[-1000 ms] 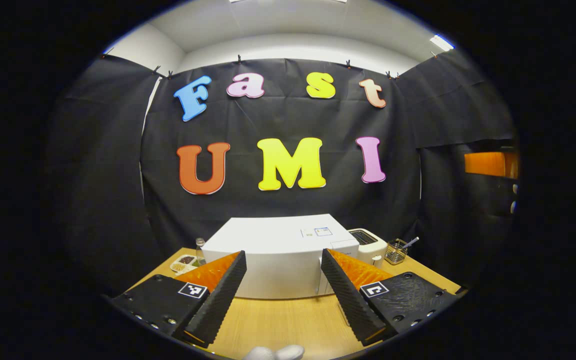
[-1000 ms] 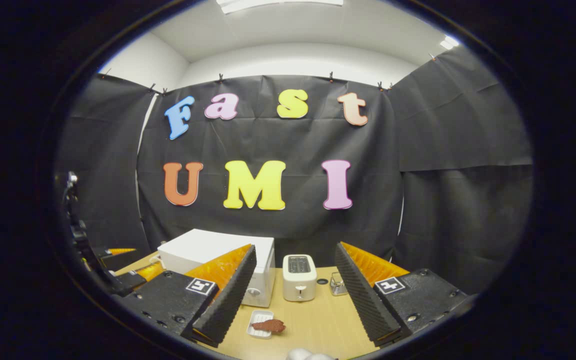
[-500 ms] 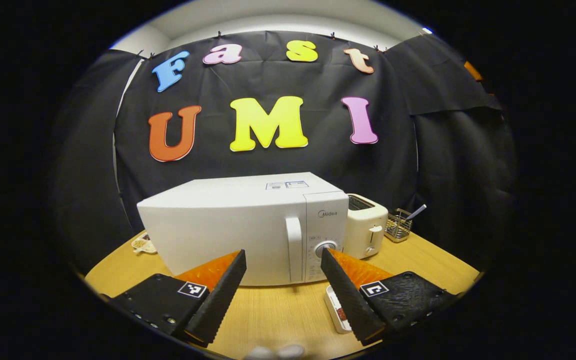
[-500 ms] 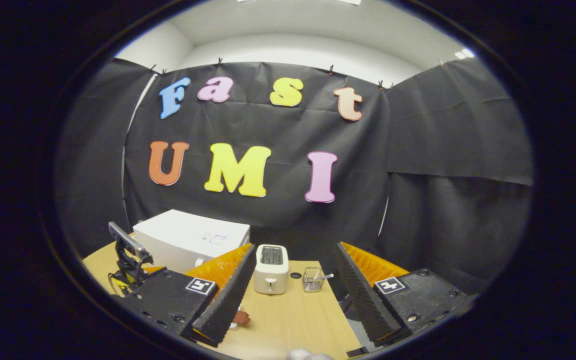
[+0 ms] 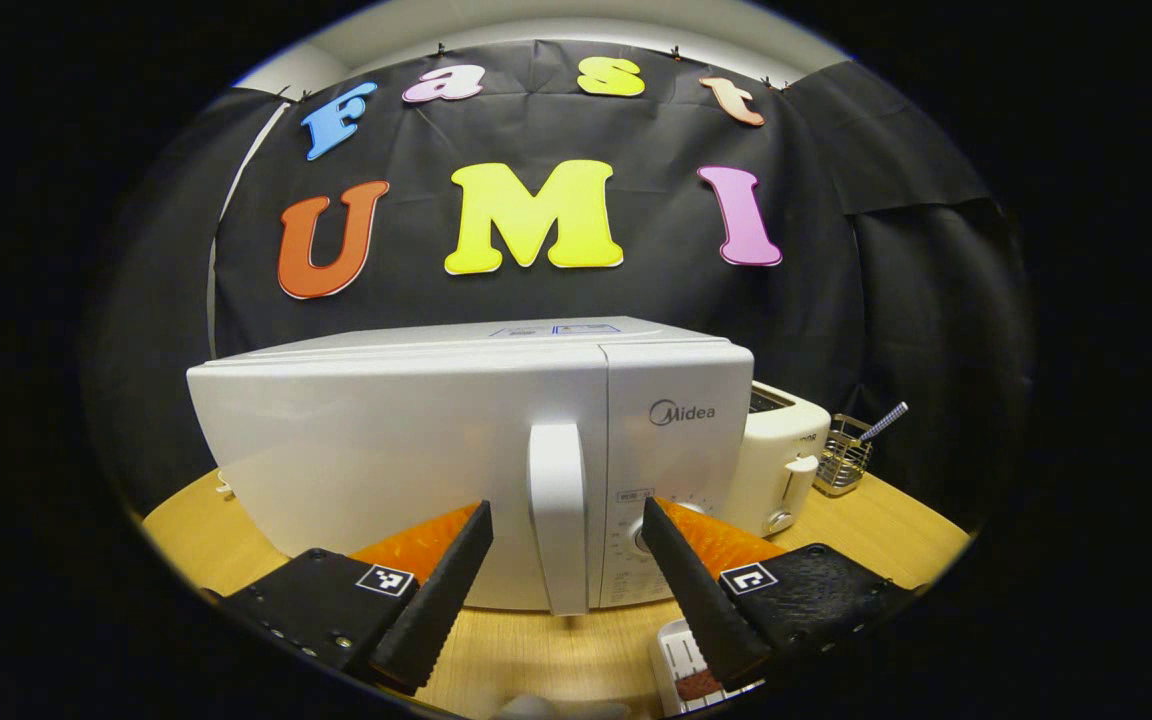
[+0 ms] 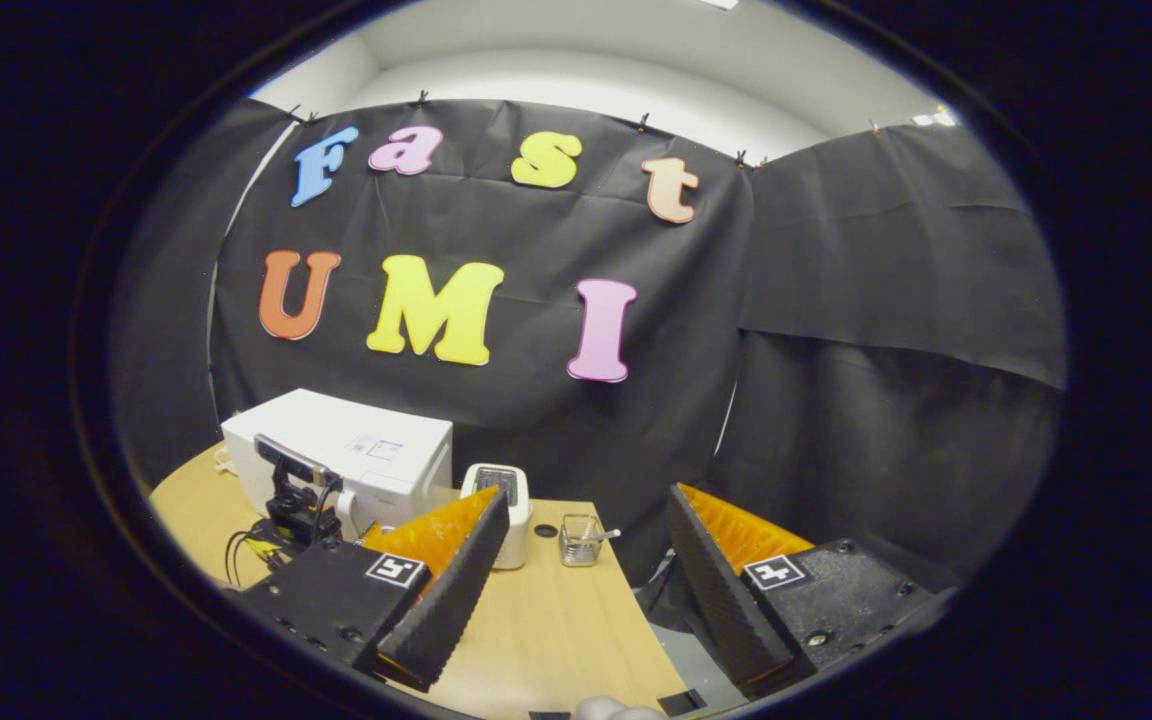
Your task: Open the microwave oven with the left hand, put the food in, and close the microwave oven.
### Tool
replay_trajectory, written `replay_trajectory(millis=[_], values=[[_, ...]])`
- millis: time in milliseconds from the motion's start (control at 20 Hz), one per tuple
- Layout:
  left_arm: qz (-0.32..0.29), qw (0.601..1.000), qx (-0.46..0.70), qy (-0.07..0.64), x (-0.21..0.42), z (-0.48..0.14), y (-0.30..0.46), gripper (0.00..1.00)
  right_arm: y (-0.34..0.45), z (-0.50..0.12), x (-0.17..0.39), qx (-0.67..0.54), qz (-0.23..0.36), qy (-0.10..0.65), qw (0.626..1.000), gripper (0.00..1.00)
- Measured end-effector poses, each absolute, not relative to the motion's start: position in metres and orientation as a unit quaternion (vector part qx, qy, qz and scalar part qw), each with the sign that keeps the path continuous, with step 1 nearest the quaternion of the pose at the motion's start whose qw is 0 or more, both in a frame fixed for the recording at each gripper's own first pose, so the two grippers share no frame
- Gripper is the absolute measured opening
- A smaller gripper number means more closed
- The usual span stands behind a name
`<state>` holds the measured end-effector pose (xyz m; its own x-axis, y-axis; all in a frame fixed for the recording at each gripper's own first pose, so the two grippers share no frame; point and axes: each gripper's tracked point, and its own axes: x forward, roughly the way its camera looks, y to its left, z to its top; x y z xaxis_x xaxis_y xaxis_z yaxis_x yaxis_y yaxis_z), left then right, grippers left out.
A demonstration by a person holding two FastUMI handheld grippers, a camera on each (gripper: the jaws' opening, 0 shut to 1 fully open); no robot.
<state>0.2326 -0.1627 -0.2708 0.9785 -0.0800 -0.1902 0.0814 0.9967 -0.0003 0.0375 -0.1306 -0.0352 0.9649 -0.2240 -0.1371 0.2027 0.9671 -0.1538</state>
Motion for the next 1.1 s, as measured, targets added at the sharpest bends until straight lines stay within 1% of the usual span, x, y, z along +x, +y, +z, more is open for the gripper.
replay_trajectory(millis=[50, 100, 200, 300, 350, 400, 450, 500, 550, 700, 750, 850, 900, 950, 1000, 1050, 1100], values=[[-0.033, 0.994, 0.0, 0.1, 0.234, -0.273, -0.16, 0.95, -0.131, -0.036, 0.038, -0.067, -0.111, 0.078, 0.989, 1.0], [-0.028, 0.995, 0.004, 0.1, 0.234, -0.272, -0.157, 0.92, -0.131, -0.038, 0.039, -0.064, -0.112, 0.08, 0.988, 1.0], [-0.023, 0.995, 0.015, 0.097, 0.235, -0.274, -0.153, 0.66, -0.131, -0.04, 0.041, -0.065, -0.112, 0.083, 0.988, 1.0], [-0.051, 0.994, -0.007, 0.1, 0.233, -0.275, -0.168, 0.65, -0.129, -0.04, 0.043, -0.067, -0.111, 0.082, 0.988, 1.0], [-0.045, 0.994, -0.002, 0.102, 0.234, -0.277, -0.168, 0.21, -0.128, -0.04, 0.043, -0.066, -0.11, 0.083, 0.988, 1.0], [-0.042, 0.994, 0.005, 0.101, 0.232, -0.273, -0.165, 0.28, -0.126, -0.042, 0.045, -0.064, -0.108, 0.085, 0.988, 1.0], [-0.038, 0.994, 0.006, 0.103, 0.232, -0.274, -0.163, 0.24, -0.124, -0.043, 0.046, -0.065, -0.105, 0.086, 0.989, 1.0], [-0.039, 0.993, 0.001, 0.108, 0.233, -0.277, -0.162, 0.1, -0.123, -0.044, 0.045, -0.065, -0.104, 0.087, 0.989, 1.0], [-0.041, 0.993, -0.003, 0.113, 0.233, -0.277, -0.163, 0.18, -0.123, -0.044, 0.045, -0.066, -0.103, 0.087, 0.989, 1.0], [-0.046, 0.992, -0.004, 0.118, 0.23, -0.277, -0.163, 0.19, -0.124, -0.045, 0.044, -0.067, -0.101, 0.088, 0.989, 1.0], [-0.048, 0.992, -0.005, 0.12, 0.231, -0.277, -0.163, 0.16, -0.124, -0.045, 0.044, -0.066, -0.1, 0.088, 0.989, 1.0], [-0.052, 0.991, -0.006, 0.124, 0.228, -0.277, -0.163, 0.15, -0.121, -0.046, 0.044, -0.065, -0.095, 0.088, 0.99, 1.0], [-0.053, 0.991, -0.008, 0.124, 0.229, -0.277, -0.163, 0.24, -0.121, -0.046, 0.044, -0.064, -0.092, 0.088, 0.99, 1.0], [-0.054, 0.99, -0.009, 0.127, 0.229, -0.278, -0.163, 0.16, -0.119, -0.046, 0.043, -0.066, -0.089, 0.088, 0.99, 1.0], [-0.056, 0.99, -0.011, 0.129, 0.228, -0.278, -0.163, 0.15, -0.12, -0.045, 0.043, -0.067, -0.088, 0.086, 0.99, 0.96], [-0.058, 0.99, -0.014, 0.131, 0.22, -0.279, -0.162, 0.16, -0.121, -0.045, 0.043, -0.067, -0.087, 0.086, 0.99, 1.0], [-0.06, 0.989, -0.012, 0.133, 0.227, -0.28, -0.163, 0.11, -0.12, -0.046, 0.042, -0.066, -0.085, 0.087, 0.99, 1.0]])
